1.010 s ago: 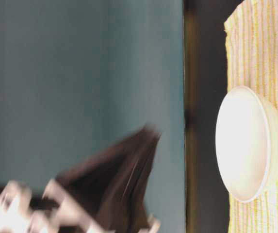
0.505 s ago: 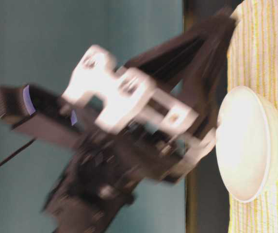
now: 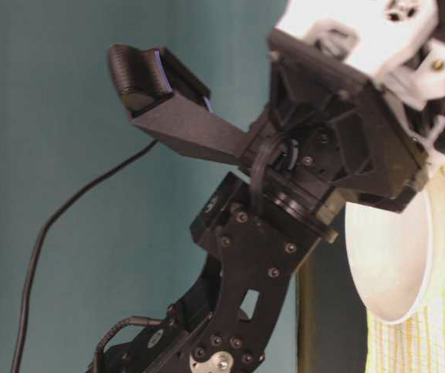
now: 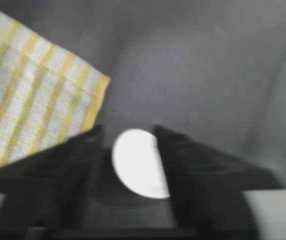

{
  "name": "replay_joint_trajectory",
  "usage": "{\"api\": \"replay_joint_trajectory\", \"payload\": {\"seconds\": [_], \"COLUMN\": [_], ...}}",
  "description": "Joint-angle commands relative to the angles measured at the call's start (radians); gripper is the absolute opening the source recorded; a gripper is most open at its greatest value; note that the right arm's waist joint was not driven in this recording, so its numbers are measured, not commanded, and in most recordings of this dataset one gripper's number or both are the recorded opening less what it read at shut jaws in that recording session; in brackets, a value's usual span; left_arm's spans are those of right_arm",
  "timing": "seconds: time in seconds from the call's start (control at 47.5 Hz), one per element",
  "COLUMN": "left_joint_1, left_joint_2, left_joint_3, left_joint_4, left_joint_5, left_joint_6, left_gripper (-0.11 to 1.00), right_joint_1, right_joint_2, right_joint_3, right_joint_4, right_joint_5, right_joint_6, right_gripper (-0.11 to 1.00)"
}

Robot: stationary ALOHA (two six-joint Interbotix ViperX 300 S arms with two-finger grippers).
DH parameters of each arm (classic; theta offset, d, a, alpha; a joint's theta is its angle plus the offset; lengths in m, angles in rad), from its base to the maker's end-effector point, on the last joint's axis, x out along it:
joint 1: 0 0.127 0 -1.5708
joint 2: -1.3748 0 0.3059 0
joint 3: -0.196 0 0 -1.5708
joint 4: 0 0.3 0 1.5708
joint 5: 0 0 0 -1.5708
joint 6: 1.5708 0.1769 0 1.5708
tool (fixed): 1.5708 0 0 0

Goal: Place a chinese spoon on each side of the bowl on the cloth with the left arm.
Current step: 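Lower the left gripper over the right spoon's bowl end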

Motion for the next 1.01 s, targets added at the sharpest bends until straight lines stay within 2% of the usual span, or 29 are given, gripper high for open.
{"api": "replay_joint_trajectory", "payload": {"seconds": [0.0, 0.084, 0.147, 0.295, 0.484, 0.779, 0.989], "left_joint_1": [0.003, -0.005, -0.014, -0.014, -0.032, -0.041, -0.037], "left_joint_2": [0.005, 0.017, 0.028, 0.052, 0.061, 0.074, 0.077], "left_joint_3": [-0.014, -0.020, -0.026, -0.031, -0.054, -0.071, -0.075], "left_joint_4": [0.003, 0.003, 0.003, 0.003, 0.003, 0.003, 0.003], "left_joint_5": [0.005, 0.006, 0.006, 0.005, 0.006, 0.054, 0.055], "left_joint_6": [0.003, 0.003, 0.006, 0.026, 0.066, 0.069, 0.069], "left_gripper": [0.60, 0.80, 0.87, 0.81, 0.80, 0.77, 0.63], "right_joint_1": [0.000, 0.000, 0.000, 0.000, 0.000, 0.000, 0.000], "right_joint_2": [0.005, 0.006, 0.006, 0.006, 0.005, 0.005, 0.005], "right_joint_3": [-0.005, -0.005, -0.003, -0.003, -0.002, 0.002, 0.008], "right_joint_4": [0.002, 0.002, 0.002, 0.002, 0.002, 0.002, 0.002], "right_joint_5": [-0.005, -0.005, -0.003, -0.005, -0.005, -0.003, -0.005], "right_joint_6": [0.000, 0.000, -0.002, -0.002, -0.002, -0.002, 0.000], "right_gripper": [-0.01, -0.01, -0.01, -0.01, -0.01, -0.01, -0.01]}}
